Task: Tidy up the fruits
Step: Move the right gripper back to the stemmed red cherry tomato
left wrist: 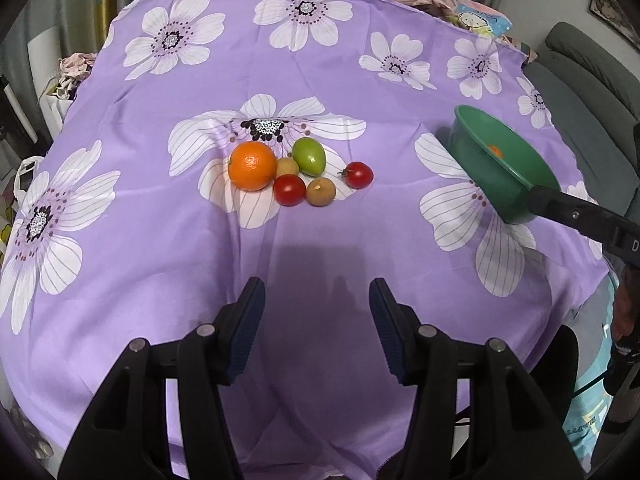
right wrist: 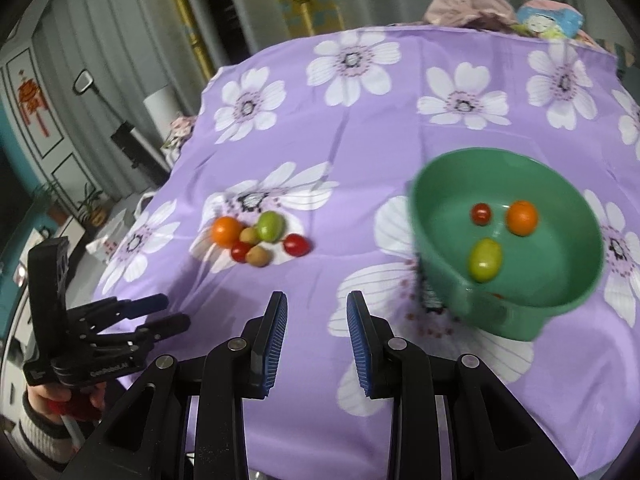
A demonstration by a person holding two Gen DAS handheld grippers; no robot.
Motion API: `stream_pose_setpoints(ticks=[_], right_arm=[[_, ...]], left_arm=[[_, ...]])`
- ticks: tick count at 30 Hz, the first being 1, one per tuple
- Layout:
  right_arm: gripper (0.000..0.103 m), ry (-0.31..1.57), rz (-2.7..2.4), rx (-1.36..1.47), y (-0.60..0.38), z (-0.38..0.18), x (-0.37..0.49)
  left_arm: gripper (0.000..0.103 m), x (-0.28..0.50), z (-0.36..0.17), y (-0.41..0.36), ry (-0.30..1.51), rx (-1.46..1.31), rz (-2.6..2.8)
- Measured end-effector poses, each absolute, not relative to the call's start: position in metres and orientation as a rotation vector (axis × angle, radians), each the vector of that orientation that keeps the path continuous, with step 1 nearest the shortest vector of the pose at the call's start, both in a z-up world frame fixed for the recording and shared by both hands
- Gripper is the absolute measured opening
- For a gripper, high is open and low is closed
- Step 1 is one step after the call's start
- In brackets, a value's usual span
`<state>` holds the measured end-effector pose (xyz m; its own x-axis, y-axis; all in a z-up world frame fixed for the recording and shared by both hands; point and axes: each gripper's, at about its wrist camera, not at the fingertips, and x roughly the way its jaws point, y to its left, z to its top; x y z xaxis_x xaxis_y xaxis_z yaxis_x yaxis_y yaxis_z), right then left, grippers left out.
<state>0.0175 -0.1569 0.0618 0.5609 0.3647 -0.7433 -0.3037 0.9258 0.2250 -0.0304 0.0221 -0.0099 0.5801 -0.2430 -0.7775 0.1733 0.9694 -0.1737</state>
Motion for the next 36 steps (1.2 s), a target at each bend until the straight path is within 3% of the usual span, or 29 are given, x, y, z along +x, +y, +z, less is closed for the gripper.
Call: stream_pose_setpoints(ticks=[15, 36], right_arm=[[0.031, 0.982, 0.461, -0.021, -0.107, 0.046, 0.037], [0.031, 1.032, 0.405, -0.021, -0.113, 0.031, 0.060]], left_arm=[[0.053, -0.024, -0.013, 0.038, 0.903, -0.097, -0.267], [0.053, 0.006, -0.023, 0.034, 0.949, -0.115, -0.322]])
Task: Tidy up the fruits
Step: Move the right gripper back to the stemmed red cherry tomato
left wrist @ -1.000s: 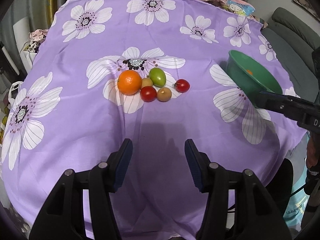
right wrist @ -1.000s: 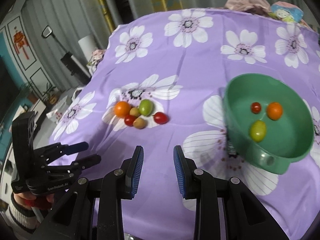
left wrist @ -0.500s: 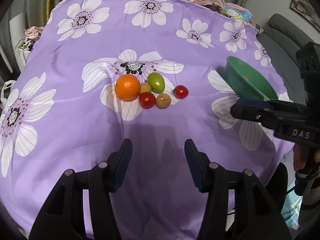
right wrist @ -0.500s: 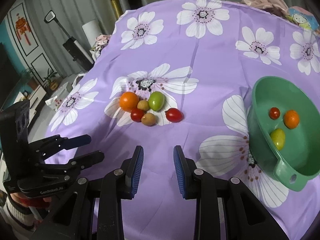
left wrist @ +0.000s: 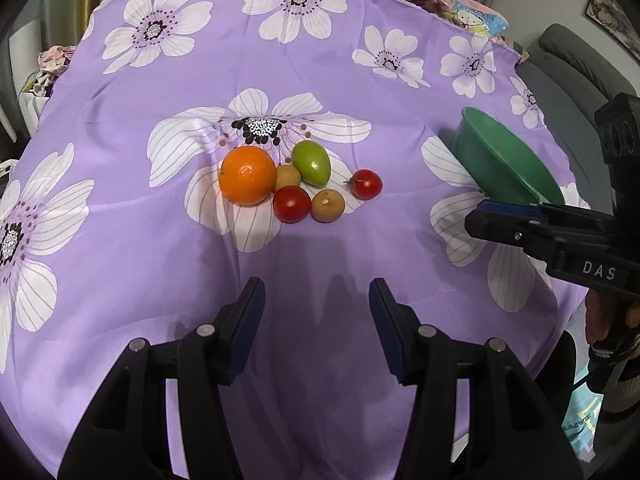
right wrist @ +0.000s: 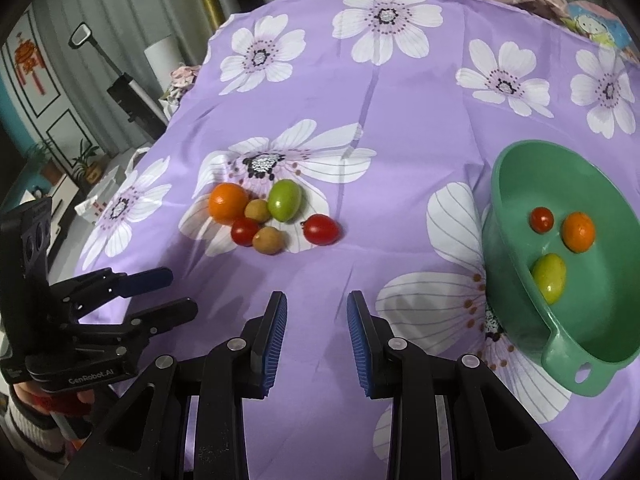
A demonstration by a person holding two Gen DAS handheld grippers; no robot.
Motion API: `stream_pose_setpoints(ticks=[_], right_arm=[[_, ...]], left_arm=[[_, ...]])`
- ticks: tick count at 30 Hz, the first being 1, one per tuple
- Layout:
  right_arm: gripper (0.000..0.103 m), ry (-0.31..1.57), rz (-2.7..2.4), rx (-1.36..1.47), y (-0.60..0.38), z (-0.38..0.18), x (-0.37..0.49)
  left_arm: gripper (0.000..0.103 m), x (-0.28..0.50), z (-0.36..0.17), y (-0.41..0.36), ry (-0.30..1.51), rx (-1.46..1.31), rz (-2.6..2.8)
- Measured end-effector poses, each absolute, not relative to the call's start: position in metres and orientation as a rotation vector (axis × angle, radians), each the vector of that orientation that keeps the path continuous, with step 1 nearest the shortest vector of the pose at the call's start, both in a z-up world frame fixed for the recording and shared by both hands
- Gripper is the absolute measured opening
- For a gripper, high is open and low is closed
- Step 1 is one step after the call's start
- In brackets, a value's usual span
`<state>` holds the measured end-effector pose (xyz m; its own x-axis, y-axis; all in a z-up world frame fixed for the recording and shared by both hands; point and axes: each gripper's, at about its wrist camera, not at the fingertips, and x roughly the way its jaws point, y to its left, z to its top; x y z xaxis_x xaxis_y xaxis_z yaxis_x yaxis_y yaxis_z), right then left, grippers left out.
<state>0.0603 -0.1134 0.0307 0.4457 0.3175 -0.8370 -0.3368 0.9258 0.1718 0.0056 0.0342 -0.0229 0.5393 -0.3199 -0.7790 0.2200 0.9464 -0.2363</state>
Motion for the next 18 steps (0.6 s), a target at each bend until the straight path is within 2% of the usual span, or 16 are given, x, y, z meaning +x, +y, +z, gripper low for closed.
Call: stream_pose_setpoints(ticks=[18], right_arm=[[0.032, 1.073, 0.450, -0.037, -0.102, 0.010, 0.087]], left_arm=[[0.053, 0.033, -0.029, 0.034, 1.015, -0.069, -0.333]])
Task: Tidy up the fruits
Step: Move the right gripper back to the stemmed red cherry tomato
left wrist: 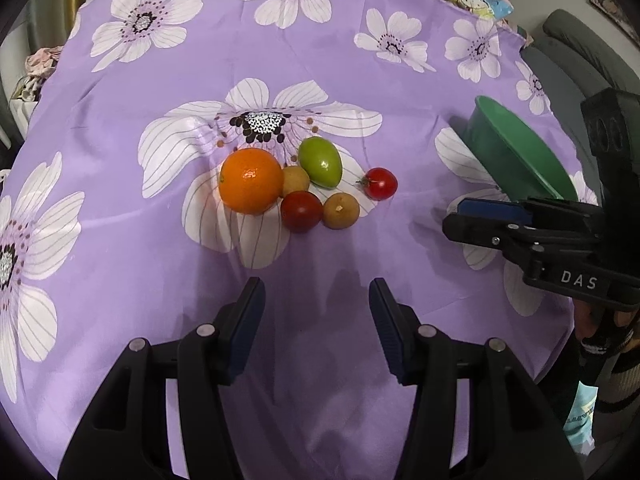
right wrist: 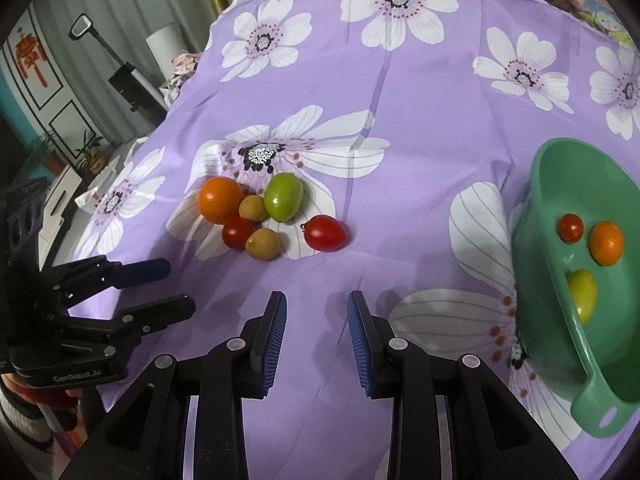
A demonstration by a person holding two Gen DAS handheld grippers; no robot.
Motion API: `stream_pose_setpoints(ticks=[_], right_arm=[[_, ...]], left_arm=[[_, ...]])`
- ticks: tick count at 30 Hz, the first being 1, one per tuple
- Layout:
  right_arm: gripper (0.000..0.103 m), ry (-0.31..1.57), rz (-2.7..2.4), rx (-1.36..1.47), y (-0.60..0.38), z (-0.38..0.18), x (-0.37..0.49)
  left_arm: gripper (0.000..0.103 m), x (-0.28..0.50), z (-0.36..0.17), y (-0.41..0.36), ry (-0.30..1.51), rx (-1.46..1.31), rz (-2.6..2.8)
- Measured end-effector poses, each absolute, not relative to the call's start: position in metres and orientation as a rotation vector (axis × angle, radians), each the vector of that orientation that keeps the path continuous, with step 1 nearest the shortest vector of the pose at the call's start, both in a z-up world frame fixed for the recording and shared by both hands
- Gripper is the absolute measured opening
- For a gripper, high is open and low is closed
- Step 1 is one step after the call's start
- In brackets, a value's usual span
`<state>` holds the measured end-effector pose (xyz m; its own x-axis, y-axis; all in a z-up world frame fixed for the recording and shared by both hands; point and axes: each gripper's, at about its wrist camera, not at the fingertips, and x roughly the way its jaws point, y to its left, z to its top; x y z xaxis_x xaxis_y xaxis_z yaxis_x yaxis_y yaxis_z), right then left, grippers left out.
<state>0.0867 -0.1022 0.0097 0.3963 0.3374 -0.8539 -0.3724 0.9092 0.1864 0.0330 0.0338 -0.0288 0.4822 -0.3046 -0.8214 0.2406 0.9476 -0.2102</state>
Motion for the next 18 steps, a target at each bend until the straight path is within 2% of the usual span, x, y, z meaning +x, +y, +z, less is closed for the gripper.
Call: stream_pose_setpoints(ticks=[7, 14, 18], right_arm=[[0.032, 1.081, 0.460, -0.040, -0.098, 0.004, 0.099], [0.032, 1.097, 0.457, -0.047, -0.097, -0.001, 0.114], [0.032, 1.103, 0.465, -0.051, -0.094, -0.004, 0.124]], left_arm=[[0.052, 0.054, -0.038, 0.035, 1.062, -0.053, -0.300], [0.045, 0.070, -0.037, 0.027, 1.079, -0.032, -0.323], [0.044, 0.082, -0.041, 0.026, 1.094, -0.006, -0.298]])
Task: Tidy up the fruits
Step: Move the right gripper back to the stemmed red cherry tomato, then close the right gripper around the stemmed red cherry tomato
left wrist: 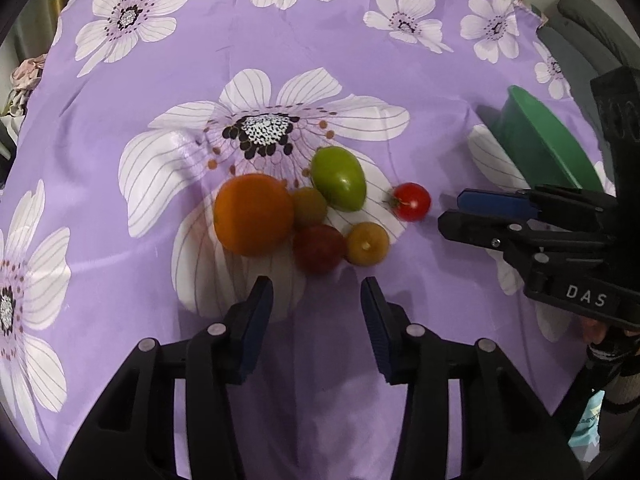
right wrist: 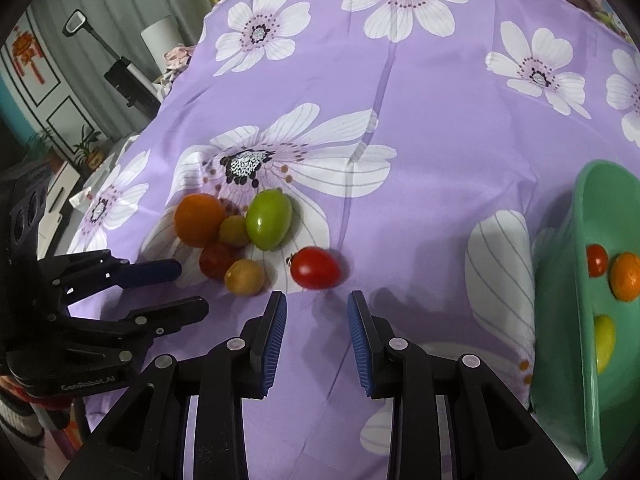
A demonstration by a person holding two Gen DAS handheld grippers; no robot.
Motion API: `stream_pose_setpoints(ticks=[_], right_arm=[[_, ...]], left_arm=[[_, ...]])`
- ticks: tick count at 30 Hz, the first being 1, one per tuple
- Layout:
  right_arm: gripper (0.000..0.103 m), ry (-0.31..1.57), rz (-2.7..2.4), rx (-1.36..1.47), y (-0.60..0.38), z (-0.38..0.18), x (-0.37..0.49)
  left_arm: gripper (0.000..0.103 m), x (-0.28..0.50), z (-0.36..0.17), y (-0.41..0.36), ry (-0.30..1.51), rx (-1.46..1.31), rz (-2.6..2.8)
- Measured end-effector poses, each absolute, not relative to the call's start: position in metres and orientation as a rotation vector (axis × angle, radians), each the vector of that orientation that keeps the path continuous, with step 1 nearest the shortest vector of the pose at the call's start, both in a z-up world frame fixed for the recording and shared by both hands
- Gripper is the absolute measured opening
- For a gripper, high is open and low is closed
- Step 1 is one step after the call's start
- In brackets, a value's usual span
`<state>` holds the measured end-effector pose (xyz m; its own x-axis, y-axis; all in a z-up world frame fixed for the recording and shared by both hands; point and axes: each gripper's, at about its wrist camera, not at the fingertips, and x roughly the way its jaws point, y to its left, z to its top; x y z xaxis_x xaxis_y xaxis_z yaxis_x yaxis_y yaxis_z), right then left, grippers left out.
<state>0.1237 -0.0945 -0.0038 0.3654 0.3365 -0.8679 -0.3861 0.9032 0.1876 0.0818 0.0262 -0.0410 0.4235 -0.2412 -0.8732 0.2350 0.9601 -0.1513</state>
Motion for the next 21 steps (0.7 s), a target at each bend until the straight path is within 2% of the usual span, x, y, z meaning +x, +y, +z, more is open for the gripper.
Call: stream_pose_setpoints(ticks=[3, 21], right_arm=[[0.032, 1.111, 0.463, -0.052, -0.093, -0.007, 0.131], [0.032, 1.141, 0.483, -0.073, -0.081, -0.024, 0.152]], left_arm=[[0.040, 0.088, -0.043, 0.027, 1.099, 0.002, -0.286], [0.037, 0.109, -0.049, 0.023, 1.110, 0.008, -0.300]])
